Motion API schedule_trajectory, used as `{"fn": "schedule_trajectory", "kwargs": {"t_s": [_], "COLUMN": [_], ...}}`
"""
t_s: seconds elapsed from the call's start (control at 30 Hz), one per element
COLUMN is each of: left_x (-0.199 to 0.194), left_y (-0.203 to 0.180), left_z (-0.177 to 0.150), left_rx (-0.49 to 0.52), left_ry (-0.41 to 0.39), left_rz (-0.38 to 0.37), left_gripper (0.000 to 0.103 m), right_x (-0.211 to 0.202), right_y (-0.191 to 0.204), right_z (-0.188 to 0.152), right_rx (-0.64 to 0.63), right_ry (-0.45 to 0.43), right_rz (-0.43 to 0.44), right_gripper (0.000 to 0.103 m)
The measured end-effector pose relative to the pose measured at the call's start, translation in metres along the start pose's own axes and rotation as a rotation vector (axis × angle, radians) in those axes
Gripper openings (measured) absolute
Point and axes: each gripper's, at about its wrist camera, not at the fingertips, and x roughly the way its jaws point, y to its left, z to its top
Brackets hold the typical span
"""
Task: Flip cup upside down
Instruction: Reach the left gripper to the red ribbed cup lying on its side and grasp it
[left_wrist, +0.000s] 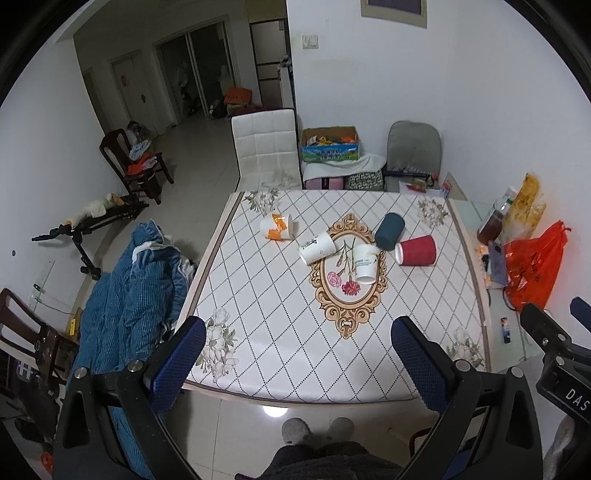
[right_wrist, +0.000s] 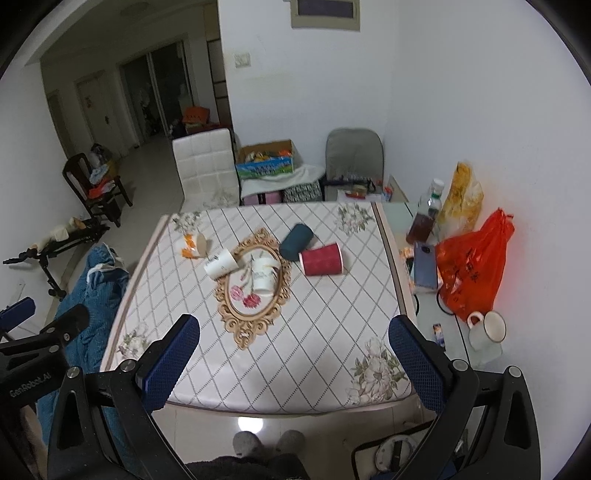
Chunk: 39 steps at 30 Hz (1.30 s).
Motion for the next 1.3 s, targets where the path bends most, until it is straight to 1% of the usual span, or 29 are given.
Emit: {"fn": "schedule_trajectory", "kwargs": {"t_s": [0.07,0.33,0.53,0.67,0.83,1.0,1.17,1.3], "left_x": [0.014,0.063,0.113,0.151,0.204,0.252,0.295,0.335], "left_y": [-0.007,-0.037,-0.063,-0.084,-0.116,-0.152,-0.191,-0.230], "left_z": [-0.001,-0.004,0.005,0.017,0.036,0.057,0.078,0.091], "left_rx": [0.004,0.044,0.086,0.141,0.247,0.360,0.472,0.594], "left_ry": [0.028,0.089,0.157,0.200,0.254,0.289,0.297,0.304], "left_rz": [0.004,0.018,0.002,-0.005,-0.034,-0.062,-0.081,-0.084], "left_gripper": [0.103,0.103,0.103,0.103,0.103,0.103,0.103,0.103], "right_x": [0.017,0.090,0.145,0.186,0.241,0.289,0.333,0.365], "right_y": [-0.008,-0.044,-0.070,-0.086,-0.101,-0.111,-0.117,-0.126], "right_z": [-0.004,-0.027,-0.040,-0.051,-0.065,-0.075,-0.081,-0.088], "right_rx": [0.009,0.027,0.062,0.108,0.183,0.265,0.323,0.354], "right_ry": [0.031,0.153,0.248,0.306,0.383,0.460,0.531,0.593], "right_rz": [-0.008,-0.050,-0.084,-0.104,-0.118,-0.133,-0.159,-0.178], "right_gripper": [0.103,0.103,0.103,0.103,0.103,0.103,0.103,0.103]}}
